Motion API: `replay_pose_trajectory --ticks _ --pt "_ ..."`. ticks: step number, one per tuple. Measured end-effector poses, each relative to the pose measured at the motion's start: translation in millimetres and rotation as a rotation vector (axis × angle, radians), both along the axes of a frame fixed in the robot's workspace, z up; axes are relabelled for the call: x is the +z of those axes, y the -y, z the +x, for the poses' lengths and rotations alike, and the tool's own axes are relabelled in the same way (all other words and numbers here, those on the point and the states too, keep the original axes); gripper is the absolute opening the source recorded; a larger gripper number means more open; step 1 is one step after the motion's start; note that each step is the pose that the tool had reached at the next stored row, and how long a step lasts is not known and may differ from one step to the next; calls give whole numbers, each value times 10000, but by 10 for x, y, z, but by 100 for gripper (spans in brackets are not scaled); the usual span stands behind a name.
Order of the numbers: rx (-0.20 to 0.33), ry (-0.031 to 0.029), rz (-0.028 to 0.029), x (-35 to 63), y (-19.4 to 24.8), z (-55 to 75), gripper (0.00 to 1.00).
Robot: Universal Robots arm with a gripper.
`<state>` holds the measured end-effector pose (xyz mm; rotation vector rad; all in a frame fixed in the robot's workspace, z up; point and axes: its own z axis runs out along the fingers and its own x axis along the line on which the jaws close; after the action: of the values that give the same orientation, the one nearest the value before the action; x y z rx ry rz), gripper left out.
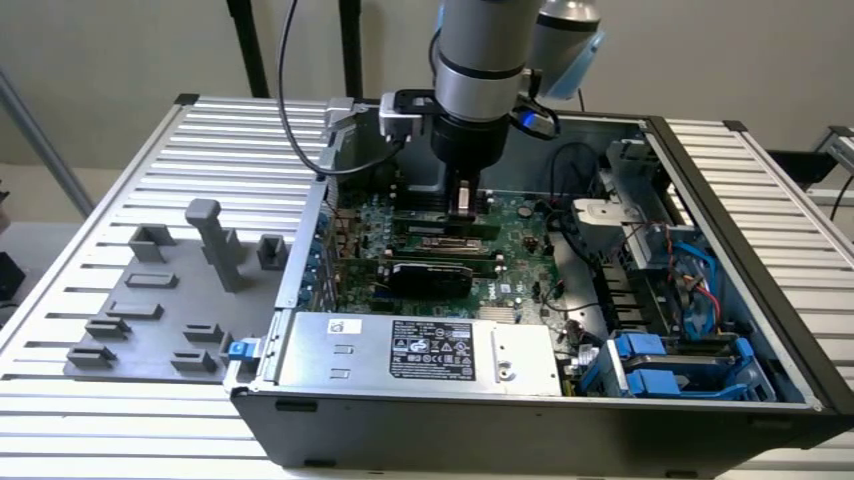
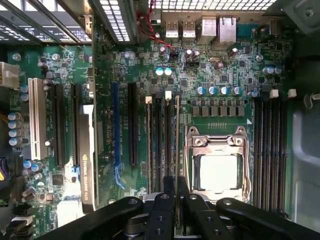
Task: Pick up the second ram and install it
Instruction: 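Insert the second ram into the second slot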
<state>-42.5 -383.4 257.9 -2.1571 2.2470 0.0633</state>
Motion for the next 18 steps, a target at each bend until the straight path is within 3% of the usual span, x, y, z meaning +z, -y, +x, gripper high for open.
replay_pose_trajectory --ticks 7,14,18 --pt "0 11 0 -126 -24 0 14" --pt "-2 116 -1 -242 -25 0 14" --pt "0 132 -24 -250 -25 0 14"
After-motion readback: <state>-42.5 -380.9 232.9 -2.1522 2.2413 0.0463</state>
